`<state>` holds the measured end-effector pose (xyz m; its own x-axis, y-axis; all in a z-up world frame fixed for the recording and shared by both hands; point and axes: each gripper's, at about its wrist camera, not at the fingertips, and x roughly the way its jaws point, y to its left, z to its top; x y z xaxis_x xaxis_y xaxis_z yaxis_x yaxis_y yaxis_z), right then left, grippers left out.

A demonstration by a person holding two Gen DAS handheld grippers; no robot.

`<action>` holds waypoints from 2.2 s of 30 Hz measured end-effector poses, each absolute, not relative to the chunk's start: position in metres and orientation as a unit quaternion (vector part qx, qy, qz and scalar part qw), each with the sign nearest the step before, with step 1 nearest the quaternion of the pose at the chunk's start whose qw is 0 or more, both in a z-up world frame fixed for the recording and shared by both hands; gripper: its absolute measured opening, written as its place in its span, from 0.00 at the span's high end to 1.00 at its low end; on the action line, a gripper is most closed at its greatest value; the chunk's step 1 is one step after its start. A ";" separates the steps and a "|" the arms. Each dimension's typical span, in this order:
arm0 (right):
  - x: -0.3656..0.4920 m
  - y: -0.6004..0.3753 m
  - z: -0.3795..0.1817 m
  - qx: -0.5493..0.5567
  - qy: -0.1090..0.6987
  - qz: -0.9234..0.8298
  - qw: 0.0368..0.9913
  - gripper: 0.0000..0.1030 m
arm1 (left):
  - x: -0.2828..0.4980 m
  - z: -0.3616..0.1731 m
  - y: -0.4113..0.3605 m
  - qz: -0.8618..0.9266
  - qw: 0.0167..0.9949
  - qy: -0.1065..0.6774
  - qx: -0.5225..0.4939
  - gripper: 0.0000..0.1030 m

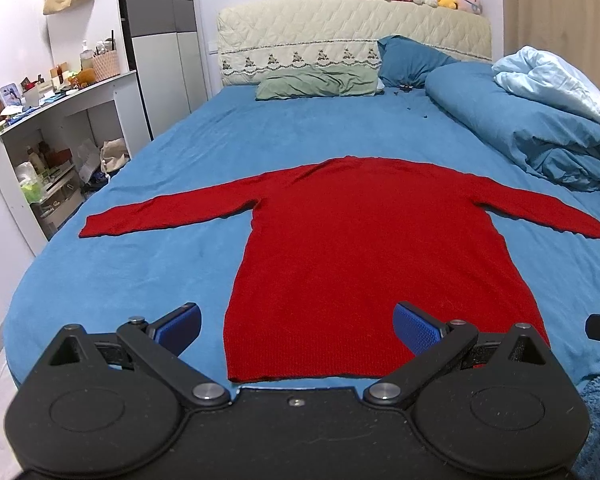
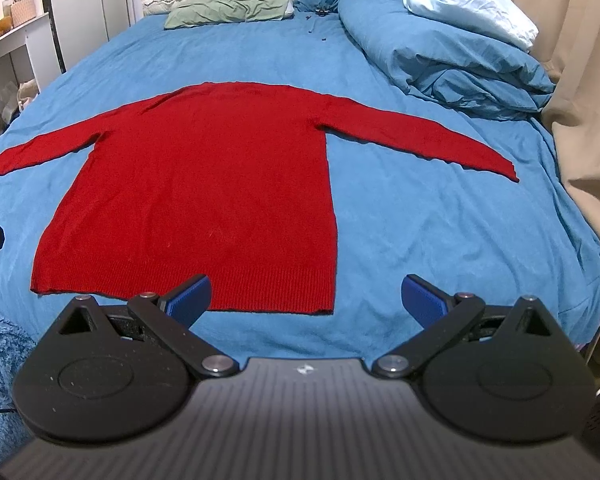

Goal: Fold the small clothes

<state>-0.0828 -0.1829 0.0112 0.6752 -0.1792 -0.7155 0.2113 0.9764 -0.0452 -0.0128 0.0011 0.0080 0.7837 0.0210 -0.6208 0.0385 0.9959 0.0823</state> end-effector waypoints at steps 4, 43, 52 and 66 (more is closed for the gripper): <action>-0.083 -0.183 0.011 0.021 0.390 -0.105 0.915 0.00 | -0.013 0.008 0.001 -0.003 0.943 0.329 0.046 0.00; -0.083 -0.180 0.014 0.022 0.383 -0.102 0.918 0.00 | -0.014 0.010 0.000 0.001 0.945 0.324 0.056 0.00; -0.082 -0.179 0.015 0.023 0.381 -0.102 0.919 0.00 | -0.015 0.011 -0.002 0.004 0.945 0.321 0.060 0.00; -0.040 -0.269 0.073 0.062 0.303 -0.157 0.938 0.00 | 0.063 0.105 -0.060 -0.077 0.975 0.190 0.081 0.00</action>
<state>-0.0402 -0.2690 0.0731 0.7670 -0.2578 -0.5876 0.3323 0.9430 0.0201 0.0630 -0.0601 0.1047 0.9159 -0.1201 -0.3830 0.1817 0.9749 0.1289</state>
